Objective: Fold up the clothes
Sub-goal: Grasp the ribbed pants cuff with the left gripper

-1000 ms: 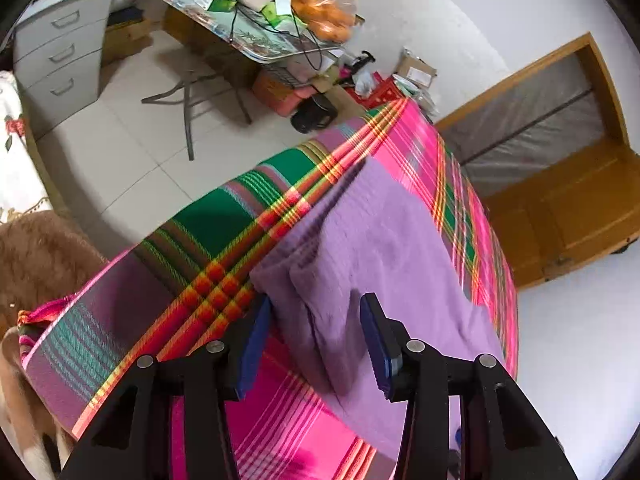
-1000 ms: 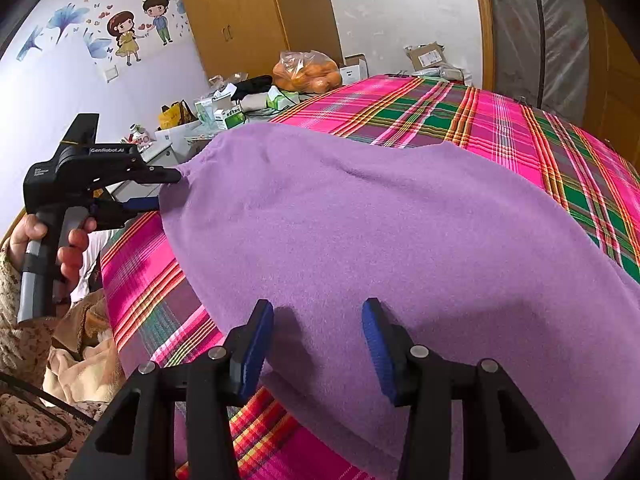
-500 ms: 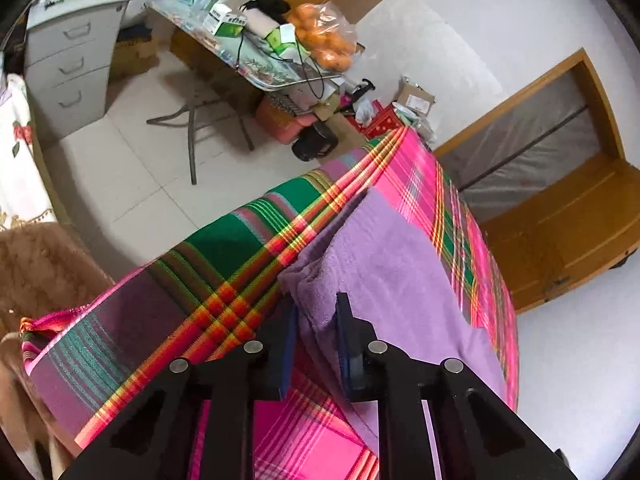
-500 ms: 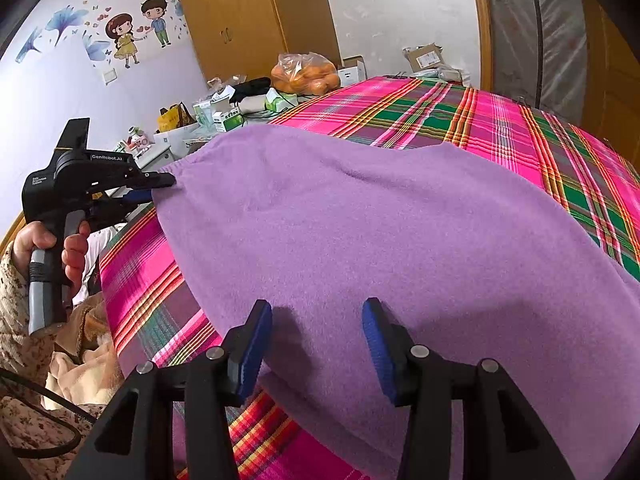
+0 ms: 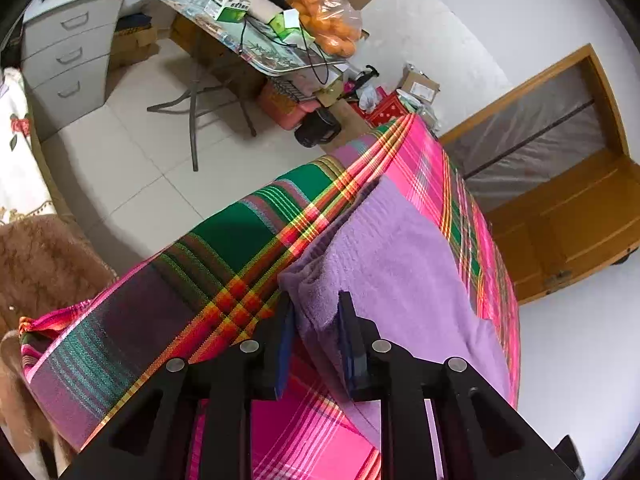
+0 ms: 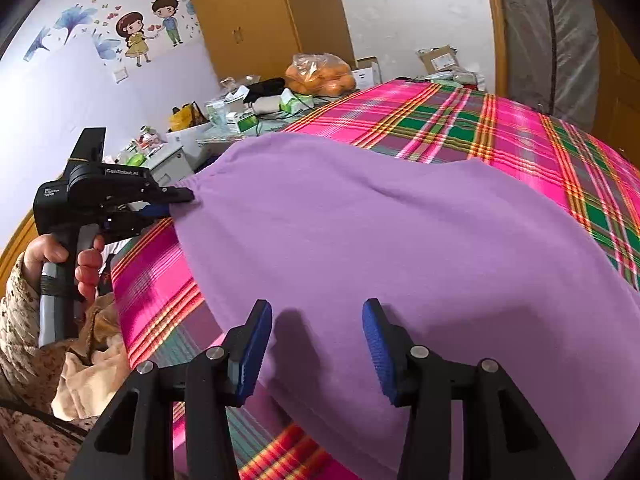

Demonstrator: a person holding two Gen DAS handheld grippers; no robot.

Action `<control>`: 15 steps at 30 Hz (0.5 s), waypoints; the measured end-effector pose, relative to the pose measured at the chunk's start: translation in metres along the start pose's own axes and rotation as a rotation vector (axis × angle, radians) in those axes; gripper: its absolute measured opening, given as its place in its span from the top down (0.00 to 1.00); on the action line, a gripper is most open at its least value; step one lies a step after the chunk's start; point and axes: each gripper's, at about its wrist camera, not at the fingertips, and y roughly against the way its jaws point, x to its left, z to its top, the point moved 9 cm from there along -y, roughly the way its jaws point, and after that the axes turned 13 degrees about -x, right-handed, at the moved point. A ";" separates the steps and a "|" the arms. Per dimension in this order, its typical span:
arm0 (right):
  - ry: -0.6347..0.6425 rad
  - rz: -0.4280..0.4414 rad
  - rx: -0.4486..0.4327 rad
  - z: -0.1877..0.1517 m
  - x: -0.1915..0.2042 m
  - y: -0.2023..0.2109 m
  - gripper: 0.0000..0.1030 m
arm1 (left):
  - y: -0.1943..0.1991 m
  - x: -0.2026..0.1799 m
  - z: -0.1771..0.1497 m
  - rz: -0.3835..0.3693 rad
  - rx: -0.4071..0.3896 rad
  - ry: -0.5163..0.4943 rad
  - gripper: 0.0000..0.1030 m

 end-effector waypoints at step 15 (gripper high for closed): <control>-0.033 -0.009 -0.016 0.003 -0.004 0.004 0.54 | 0.019 -0.086 0.007 -0.132 -0.103 -0.265 0.79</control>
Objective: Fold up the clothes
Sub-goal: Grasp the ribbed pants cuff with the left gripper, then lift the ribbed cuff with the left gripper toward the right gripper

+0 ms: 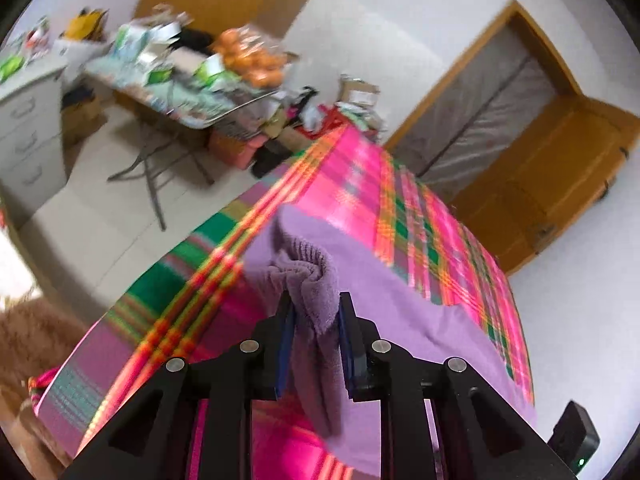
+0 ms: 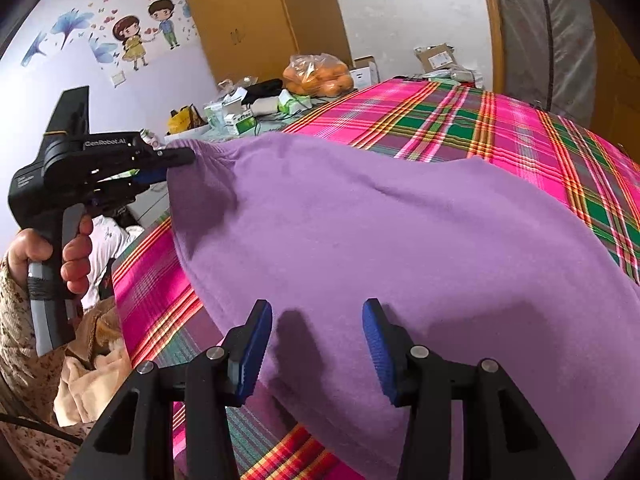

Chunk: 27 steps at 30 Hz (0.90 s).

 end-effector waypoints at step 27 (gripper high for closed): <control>-0.164 -0.079 -0.081 -0.002 -0.053 0.044 0.54 | -0.017 -0.142 -0.072 -0.258 0.160 -0.301 0.79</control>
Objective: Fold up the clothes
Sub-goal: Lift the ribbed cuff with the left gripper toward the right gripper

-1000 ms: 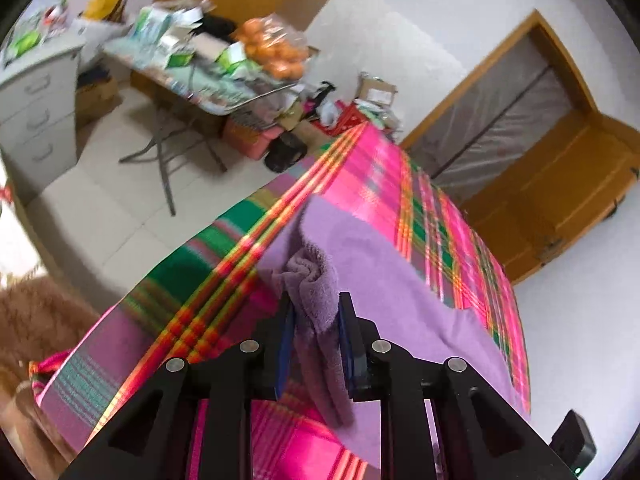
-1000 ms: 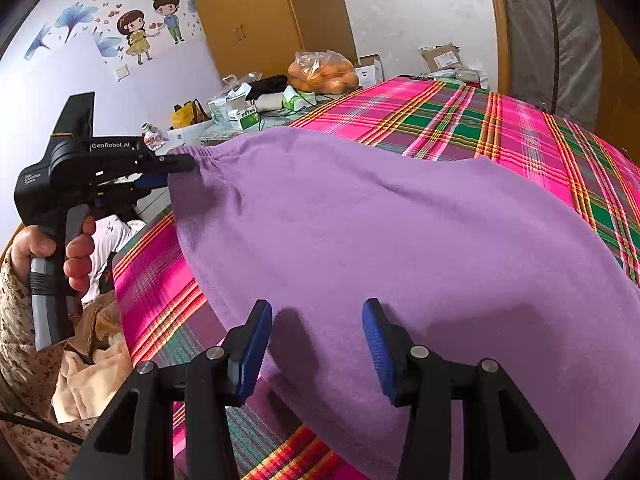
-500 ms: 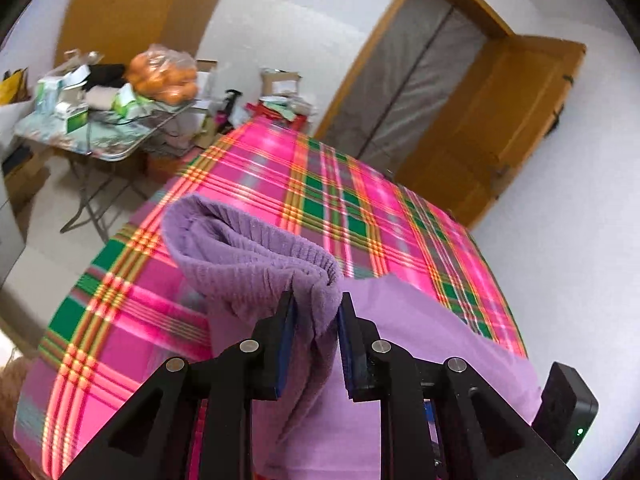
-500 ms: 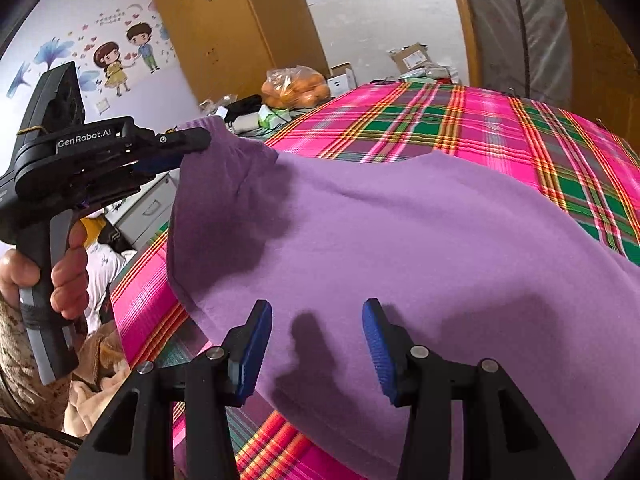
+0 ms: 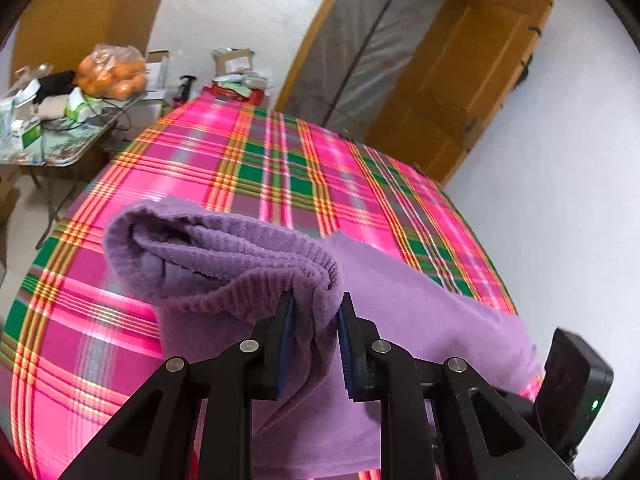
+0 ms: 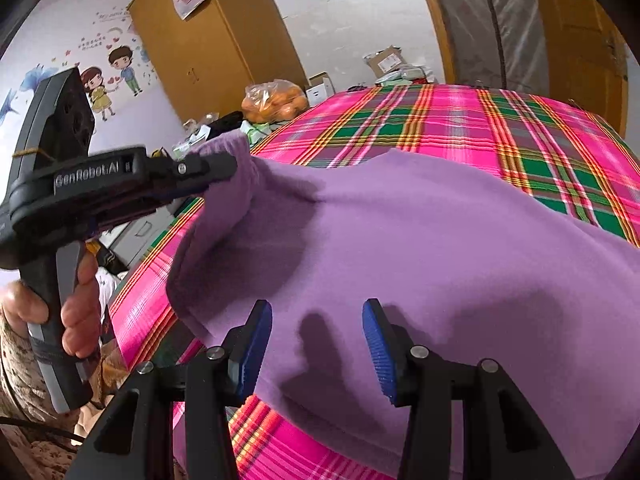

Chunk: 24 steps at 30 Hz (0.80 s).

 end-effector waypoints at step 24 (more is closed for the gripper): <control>0.025 0.005 -0.015 0.019 -0.008 -0.018 0.54 | 0.007 -0.003 -0.058 -0.118 0.206 -0.008 0.72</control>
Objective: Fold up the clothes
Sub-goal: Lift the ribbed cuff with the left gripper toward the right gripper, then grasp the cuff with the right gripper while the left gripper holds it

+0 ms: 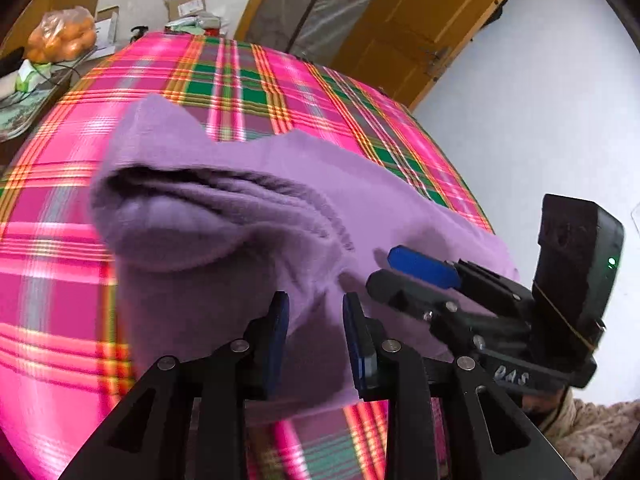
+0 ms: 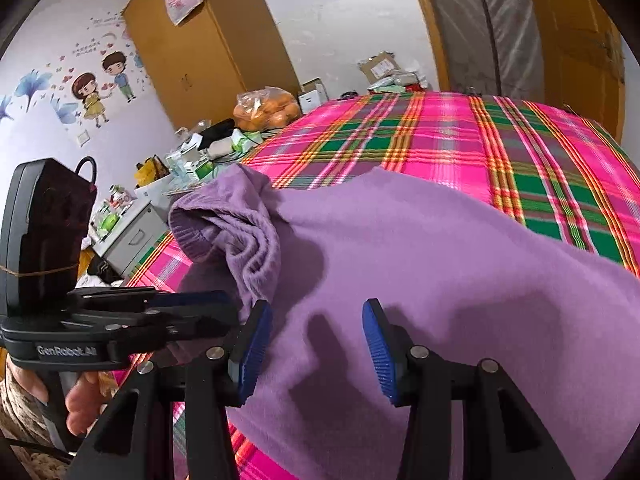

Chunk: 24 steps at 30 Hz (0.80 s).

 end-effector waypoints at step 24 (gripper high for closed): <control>0.494 -0.042 0.098 0.011 0.058 -0.069 0.50 | 0.010 0.069 0.064 -0.007 -0.120 0.279 0.72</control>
